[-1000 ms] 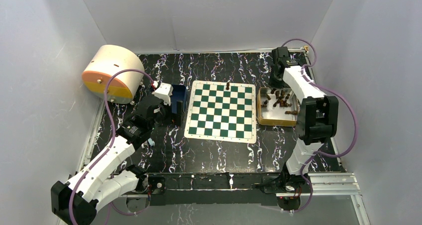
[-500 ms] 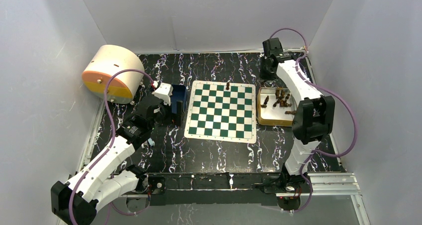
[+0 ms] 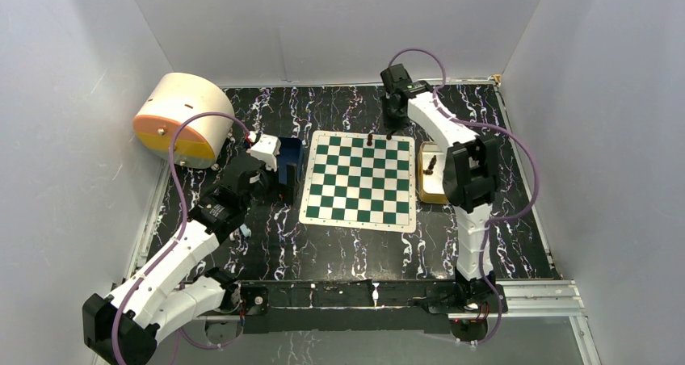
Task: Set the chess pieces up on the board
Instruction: Place the chess piece on the chessboard.
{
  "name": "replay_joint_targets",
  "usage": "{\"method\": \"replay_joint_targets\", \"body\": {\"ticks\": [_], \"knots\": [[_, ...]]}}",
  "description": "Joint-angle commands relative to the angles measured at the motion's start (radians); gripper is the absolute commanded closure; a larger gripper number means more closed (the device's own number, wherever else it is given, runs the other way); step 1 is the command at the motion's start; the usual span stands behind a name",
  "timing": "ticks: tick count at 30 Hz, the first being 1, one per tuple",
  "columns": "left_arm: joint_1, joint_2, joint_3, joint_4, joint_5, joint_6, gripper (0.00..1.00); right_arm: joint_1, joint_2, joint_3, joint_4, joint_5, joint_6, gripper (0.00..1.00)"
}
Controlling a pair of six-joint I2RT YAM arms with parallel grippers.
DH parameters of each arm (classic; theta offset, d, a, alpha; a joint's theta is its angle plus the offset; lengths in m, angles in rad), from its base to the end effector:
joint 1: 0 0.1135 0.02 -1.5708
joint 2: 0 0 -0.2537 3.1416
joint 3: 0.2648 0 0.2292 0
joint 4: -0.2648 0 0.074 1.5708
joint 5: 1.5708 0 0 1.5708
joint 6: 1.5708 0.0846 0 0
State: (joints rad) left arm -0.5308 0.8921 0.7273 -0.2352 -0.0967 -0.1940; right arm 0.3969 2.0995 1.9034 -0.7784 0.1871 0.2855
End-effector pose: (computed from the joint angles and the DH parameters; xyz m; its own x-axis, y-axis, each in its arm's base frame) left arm 0.2064 -0.1117 0.2723 -0.4119 0.0193 -0.9110 0.3544 0.9244 -0.1407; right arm 0.4348 0.1652 0.2183 -0.8120 -0.0403 -0.5822 -0.0571 0.9983 0.0105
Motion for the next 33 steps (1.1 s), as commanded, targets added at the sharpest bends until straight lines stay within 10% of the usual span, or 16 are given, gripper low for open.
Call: {"method": "replay_joint_targets", "body": {"ticks": [1, 33], "knots": [[0.006, -0.016, 0.001, 0.007, -0.008, 0.005, 0.06, 0.014, 0.067, 0.099, -0.02, 0.003, -0.006, 0.78], [0.006, -0.027, -0.001, 0.009, -0.009, 0.006, 0.06, 0.036, 0.212, 0.192, -0.021, -0.018, 0.023, 0.76]]}}
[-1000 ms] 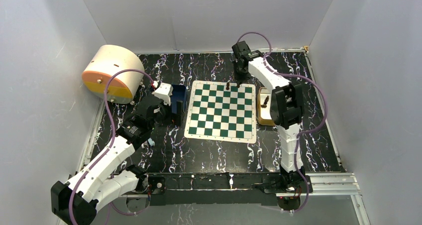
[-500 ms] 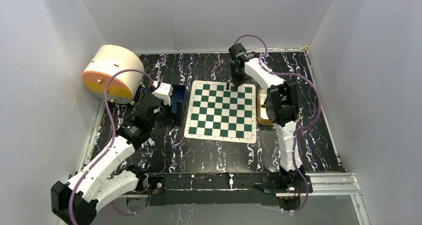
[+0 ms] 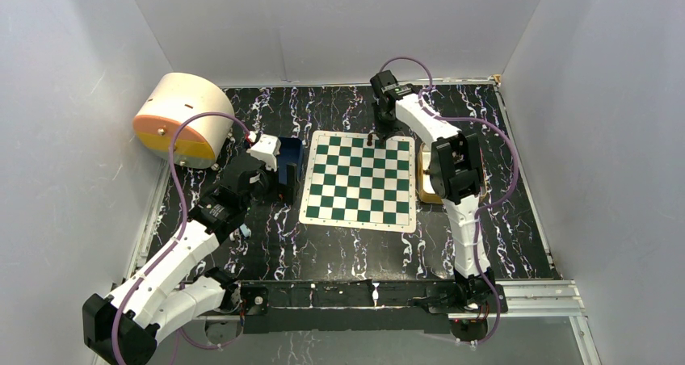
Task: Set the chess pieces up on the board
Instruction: Place the chess piece on the chessboard.
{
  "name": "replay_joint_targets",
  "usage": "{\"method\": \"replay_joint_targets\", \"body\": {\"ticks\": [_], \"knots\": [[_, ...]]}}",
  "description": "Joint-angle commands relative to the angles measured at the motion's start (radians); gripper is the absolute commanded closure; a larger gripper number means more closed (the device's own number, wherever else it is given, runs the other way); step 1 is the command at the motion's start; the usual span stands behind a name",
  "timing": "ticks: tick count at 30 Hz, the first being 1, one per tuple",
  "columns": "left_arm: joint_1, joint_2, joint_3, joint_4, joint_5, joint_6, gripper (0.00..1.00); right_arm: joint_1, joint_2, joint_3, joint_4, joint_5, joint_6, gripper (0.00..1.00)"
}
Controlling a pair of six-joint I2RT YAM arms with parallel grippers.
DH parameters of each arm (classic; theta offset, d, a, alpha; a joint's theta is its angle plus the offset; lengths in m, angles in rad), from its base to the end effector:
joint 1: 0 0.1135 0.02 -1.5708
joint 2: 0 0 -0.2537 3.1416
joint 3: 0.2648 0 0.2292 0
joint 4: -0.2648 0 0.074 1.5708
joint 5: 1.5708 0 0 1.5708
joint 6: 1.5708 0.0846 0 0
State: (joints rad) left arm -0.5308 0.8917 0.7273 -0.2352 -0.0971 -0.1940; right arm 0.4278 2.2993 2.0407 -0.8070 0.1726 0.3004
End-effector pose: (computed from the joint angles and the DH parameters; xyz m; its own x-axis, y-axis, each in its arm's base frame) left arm 0.2063 -0.1116 0.2723 -0.4115 0.0191 -0.9112 0.3541 0.9246 -0.1406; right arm 0.4557 0.1918 0.1665 -0.8591 -0.0713 -0.5068 -0.0825 0.9966 -0.0004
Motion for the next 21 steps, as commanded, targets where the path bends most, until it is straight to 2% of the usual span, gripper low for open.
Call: {"method": "replay_joint_targets", "body": {"ticks": [1, 7, 21], "knots": [[0.006, -0.027, 0.0, 0.009, -0.01, 0.006, 0.06, 0.007, 0.014, 0.056, 0.008, -0.005, 0.009, 0.76], [0.006, -0.028, 0.0, 0.007, -0.01, 0.007, 0.06, 0.006, 0.03, 0.071, -0.002, -0.006, 0.009, 0.76], [0.006, -0.029, 0.0, 0.009, -0.013, 0.007, 0.06, 0.006, 0.042, 0.079, -0.004, -0.012, 0.007, 0.67]]}}
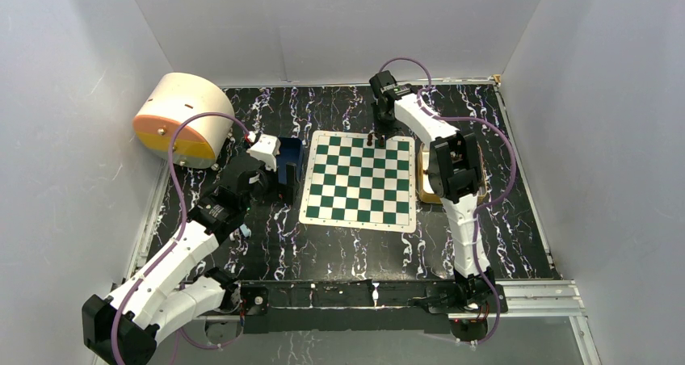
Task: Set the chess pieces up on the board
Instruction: Place the chess piece on the chessboard.
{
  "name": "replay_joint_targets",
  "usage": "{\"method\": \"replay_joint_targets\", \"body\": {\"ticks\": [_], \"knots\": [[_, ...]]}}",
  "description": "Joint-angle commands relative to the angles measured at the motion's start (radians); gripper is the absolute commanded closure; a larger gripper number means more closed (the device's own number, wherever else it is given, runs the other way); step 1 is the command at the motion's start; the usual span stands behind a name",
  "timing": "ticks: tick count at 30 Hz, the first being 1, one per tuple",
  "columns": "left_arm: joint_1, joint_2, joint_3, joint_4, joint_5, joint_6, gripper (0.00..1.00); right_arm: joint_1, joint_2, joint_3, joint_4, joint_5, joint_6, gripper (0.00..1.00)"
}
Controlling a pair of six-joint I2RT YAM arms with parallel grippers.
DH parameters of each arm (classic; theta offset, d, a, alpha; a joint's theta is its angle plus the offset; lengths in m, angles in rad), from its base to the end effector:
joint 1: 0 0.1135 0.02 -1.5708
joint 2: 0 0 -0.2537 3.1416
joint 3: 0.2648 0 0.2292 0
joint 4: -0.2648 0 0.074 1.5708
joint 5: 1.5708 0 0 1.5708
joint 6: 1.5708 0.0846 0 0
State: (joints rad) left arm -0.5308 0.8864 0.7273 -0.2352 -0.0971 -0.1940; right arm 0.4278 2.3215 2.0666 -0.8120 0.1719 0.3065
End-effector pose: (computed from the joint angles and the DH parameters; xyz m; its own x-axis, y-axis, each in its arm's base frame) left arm 0.2056 -0.1112 0.2735 -0.4073 0.0166 -0.9131 0.3548 0.9242 -0.1414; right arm 0.4593 0.1935 0.1635 -0.8603 -0.0655 -0.5055 -0.0776 0.9970 0.0029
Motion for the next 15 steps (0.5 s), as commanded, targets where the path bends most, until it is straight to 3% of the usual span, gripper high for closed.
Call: {"method": "replay_joint_targets", "body": {"ticks": [1, 15], "knots": [[0.006, -0.025, 0.0, 0.009, -0.013, 0.007, 0.06, 0.006, 0.019, 0.055, -0.001, -0.013, 0.002, 0.67], [0.007, -0.029, -0.003, 0.008, -0.012, 0.007, 0.06, 0.006, 0.012, 0.079, -0.018, -0.005, 0.0, 0.69]]}}
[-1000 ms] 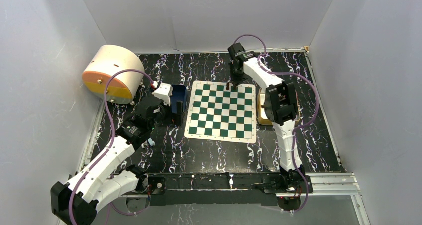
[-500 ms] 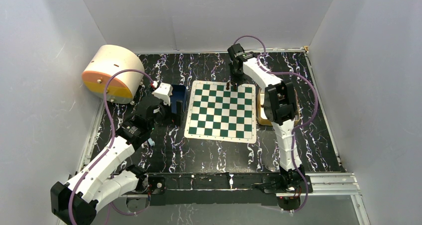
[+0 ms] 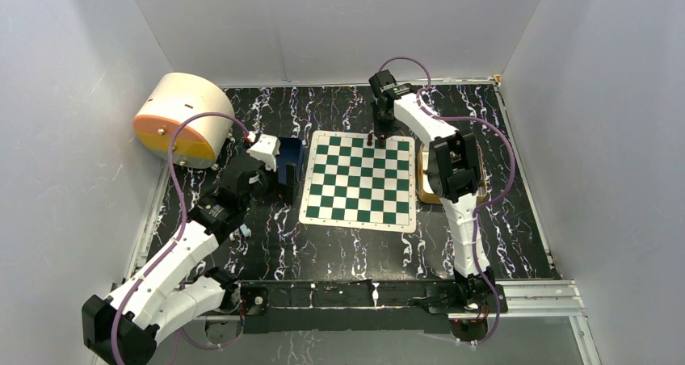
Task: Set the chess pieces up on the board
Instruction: Place the chess piece on the chessboard.
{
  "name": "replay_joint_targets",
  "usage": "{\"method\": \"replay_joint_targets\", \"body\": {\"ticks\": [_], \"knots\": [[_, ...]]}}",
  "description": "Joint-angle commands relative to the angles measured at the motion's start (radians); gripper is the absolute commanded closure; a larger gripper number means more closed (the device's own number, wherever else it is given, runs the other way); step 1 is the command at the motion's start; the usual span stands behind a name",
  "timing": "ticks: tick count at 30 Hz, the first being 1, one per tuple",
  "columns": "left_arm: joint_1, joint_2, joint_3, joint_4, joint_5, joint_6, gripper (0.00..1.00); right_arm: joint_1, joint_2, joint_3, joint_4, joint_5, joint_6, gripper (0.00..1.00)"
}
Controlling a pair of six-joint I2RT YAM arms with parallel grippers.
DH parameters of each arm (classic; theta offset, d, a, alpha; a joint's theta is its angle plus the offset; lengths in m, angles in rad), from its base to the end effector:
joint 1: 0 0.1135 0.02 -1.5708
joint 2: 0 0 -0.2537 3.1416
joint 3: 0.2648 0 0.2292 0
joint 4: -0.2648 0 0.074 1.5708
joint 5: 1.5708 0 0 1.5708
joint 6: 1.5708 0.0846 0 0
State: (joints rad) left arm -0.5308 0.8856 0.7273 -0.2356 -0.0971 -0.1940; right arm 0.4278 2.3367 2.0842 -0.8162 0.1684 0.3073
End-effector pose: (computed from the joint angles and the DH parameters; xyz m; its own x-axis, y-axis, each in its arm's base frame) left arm 0.2055 -0.1111 0.2736 -0.4070 0.0164 -0.9133 0.3548 0.9242 -0.1415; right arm 0.4615 0.1949 0.1612 -0.8617 -0.0652 -0.5032 -0.0786 0.9969 0.0055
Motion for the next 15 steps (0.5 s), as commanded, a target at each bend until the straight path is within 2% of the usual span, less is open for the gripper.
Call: {"method": "replay_joint_targets", "body": {"ticks": [1, 10, 15], "knots": [[0.006, -0.028, -0.002, 0.007, -0.013, 0.007, 0.06, 0.005, -0.004, 0.068, -0.019, 0.002, -0.001, 0.68], [0.006, -0.03, -0.002, 0.007, -0.013, 0.007, 0.06, 0.003, -0.058, 0.104, -0.076, 0.052, -0.008, 0.62], [0.006, -0.028, -0.001, 0.009, -0.011, 0.006, 0.06, -0.012, -0.158, 0.013, -0.056, 0.078, -0.015, 0.62]]}}
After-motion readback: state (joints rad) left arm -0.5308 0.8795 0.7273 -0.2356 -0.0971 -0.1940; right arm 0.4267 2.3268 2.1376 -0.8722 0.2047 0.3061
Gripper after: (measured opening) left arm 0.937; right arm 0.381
